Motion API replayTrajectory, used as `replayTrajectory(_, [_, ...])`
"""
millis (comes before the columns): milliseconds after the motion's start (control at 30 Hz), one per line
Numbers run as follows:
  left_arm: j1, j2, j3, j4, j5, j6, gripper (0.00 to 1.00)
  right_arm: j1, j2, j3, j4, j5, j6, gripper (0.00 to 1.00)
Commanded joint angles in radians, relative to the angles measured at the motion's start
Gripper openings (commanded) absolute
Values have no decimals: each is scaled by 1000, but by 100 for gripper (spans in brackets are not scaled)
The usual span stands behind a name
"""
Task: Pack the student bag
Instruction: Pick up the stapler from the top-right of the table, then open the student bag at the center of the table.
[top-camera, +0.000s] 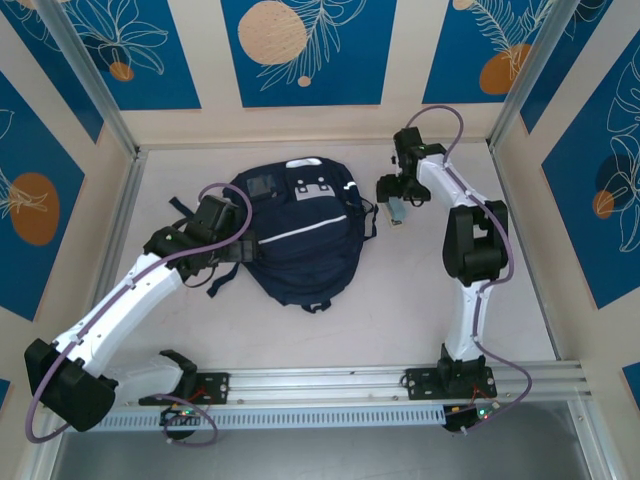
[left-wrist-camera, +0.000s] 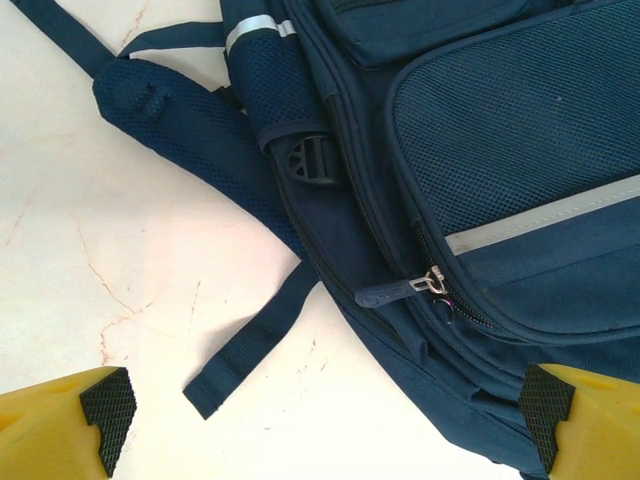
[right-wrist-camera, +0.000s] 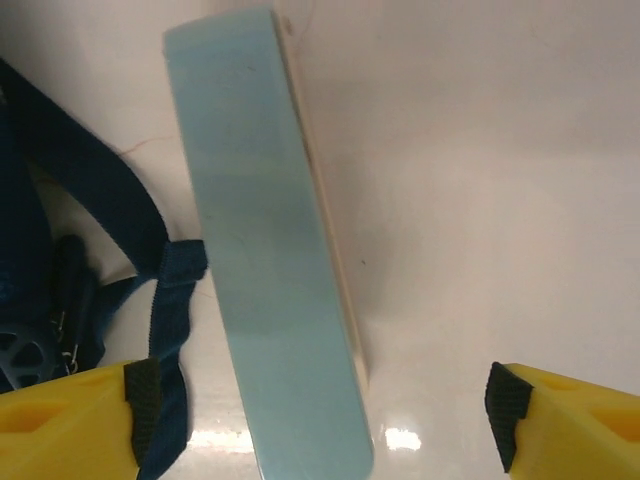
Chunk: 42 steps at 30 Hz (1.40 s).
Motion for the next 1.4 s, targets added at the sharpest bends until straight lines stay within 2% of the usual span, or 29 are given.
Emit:
replayTrajectory(0, [12,-12,13,-25,33,14,100,-3,43,74,-67,-71,-91,79])
replayTrajectory(133, [12,-11,24,-33,45,27,100,-6,89,116,-83,-51,-103,73])
replayTrajectory(333, [12,-11,31,-36,58,32,100,-9,150,157,-103,-87,-124,62])
replayTrajectory(533, [12,0,32,-9,131,35,100,-25,157,174,-101,-145,-100,46])
replayTrajectory(600, [12,3,34,-2,150,43,100,-30,147,173,-98,-143,-93,34])
replayTrajectory(667, [10,6,36,6,174,58,100,-35,126,161,-92,-134,-82,29])
replayTrajectory(833, [4,18,56,17,214,88,100,-41,2,57,-38,-139,-38,26])
replayTrajectory(1033, [-35,69,104,41,256,146,100,-49,-240,-149,31,-221,61,26])
replayTrajectory(1133, [-80,134,169,13,289,226,95,-49,-370,-270,89,-260,111,24])
replayTrajectory(1233, [-148,223,256,-50,274,325,89,-51,-476,-359,122,-296,153,24])
replayTrajectory(1367, [-218,333,310,-46,286,453,84,-55,-584,-442,151,-344,207,24])
